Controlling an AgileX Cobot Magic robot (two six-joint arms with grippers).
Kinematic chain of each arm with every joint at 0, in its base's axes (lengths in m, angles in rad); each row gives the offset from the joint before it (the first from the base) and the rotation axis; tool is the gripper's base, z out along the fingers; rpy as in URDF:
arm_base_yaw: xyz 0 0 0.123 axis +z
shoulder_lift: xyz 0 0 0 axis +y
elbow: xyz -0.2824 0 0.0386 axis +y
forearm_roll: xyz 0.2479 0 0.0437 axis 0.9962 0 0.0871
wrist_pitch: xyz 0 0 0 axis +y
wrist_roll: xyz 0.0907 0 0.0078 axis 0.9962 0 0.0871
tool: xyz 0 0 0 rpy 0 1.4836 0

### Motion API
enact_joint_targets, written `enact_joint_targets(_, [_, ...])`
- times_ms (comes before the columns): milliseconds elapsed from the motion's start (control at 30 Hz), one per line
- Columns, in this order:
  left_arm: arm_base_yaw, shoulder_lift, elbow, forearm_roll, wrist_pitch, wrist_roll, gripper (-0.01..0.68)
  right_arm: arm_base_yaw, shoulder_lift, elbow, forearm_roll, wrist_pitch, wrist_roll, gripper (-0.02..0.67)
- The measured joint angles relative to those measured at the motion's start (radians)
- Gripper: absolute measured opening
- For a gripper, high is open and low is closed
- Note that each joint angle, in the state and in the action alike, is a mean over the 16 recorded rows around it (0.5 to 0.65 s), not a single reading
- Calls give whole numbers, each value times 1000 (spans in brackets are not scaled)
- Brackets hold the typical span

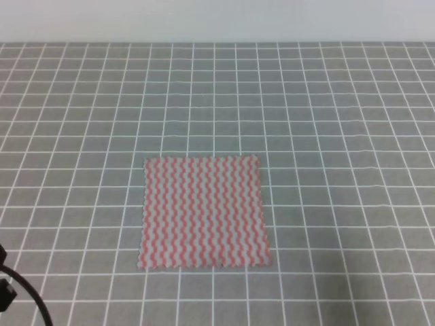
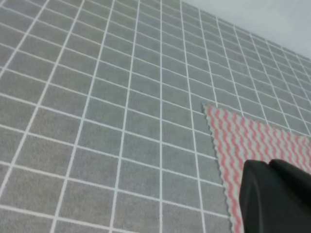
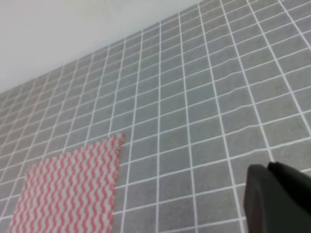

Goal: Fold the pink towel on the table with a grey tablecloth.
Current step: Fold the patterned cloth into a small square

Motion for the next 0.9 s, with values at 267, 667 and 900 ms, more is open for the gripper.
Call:
enact_joint_targets(267, [0, 85, -88, -37, 79, 83, -3, 0, 64, -56, 19, 78, -41, -17])
enact_joint_targets(667, [0, 395, -253, -488, 259, 612, -3, 15, 299, -199, 94, 272, -146, -17])
enact_joint_targets(900, [-5, 579, -277, -847, 317, 998, -2, 150, 474, -257, 216, 264, -232, -17])
